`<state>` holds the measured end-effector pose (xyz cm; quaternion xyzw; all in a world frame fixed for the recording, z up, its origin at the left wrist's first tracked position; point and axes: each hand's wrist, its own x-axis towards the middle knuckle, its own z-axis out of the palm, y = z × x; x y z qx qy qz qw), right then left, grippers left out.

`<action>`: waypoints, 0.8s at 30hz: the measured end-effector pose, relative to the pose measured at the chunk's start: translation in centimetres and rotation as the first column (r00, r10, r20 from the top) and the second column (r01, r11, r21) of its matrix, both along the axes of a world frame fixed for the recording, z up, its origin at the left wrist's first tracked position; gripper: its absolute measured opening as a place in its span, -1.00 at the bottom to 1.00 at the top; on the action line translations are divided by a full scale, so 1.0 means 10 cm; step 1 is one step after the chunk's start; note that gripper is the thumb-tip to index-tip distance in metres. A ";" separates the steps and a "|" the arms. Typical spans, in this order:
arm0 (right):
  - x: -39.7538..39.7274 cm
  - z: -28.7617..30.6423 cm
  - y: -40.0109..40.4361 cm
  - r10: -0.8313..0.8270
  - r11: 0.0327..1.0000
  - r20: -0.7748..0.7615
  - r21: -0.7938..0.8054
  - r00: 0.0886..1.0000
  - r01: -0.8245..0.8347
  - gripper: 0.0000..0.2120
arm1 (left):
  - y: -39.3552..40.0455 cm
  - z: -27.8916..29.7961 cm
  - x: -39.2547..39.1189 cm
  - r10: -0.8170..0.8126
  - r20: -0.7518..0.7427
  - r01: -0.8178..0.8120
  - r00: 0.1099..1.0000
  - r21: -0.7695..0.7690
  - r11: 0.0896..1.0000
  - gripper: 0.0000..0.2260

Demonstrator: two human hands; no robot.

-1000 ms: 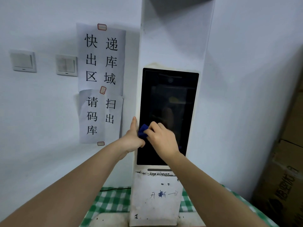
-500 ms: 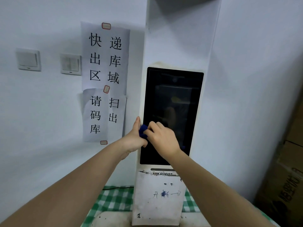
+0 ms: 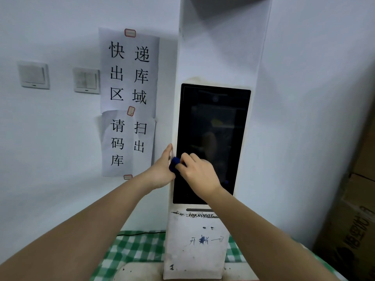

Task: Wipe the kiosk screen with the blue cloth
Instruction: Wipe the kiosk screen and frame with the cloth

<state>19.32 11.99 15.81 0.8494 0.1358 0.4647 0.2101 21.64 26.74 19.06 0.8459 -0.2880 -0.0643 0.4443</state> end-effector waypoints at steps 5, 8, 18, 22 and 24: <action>-0.01 0.15 0.00 0.019 0.994 0.103 0.108 0.994 -0.031 -0.88 | 0.05 0.17 -0.01 -0.046 0.756 -0.384 0.653 0.383 0.840 -0.22; 0.01 0.19 0.01 -0.018 0.992 0.101 0.126 0.995 0.005 -0.83 | 0.05 0.24 0.04 -0.171 0.872 -0.588 0.458 0.442 0.677 -0.29; -0.07 0.06 -0.09 0.017 0.996 0.044 0.084 0.999 -0.021 -0.83 | 0.04 0.19 0.06 -0.278 0.882 -0.743 0.380 0.470 0.476 -0.27; -0.04 0.24 -0.11 -0.034 0.965 0.138 0.262 0.990 -0.003 -0.80 | -0.07 0.19 0.03 -0.210 0.868 -0.727 0.450 0.493 0.478 -0.21; -0.02 0.13 -0.13 -0.037 0.967 0.137 0.253 0.990 0.001 -0.79 | -0.10 0.19 0.00 -0.197 0.872 -0.741 0.449 0.486 0.462 -0.22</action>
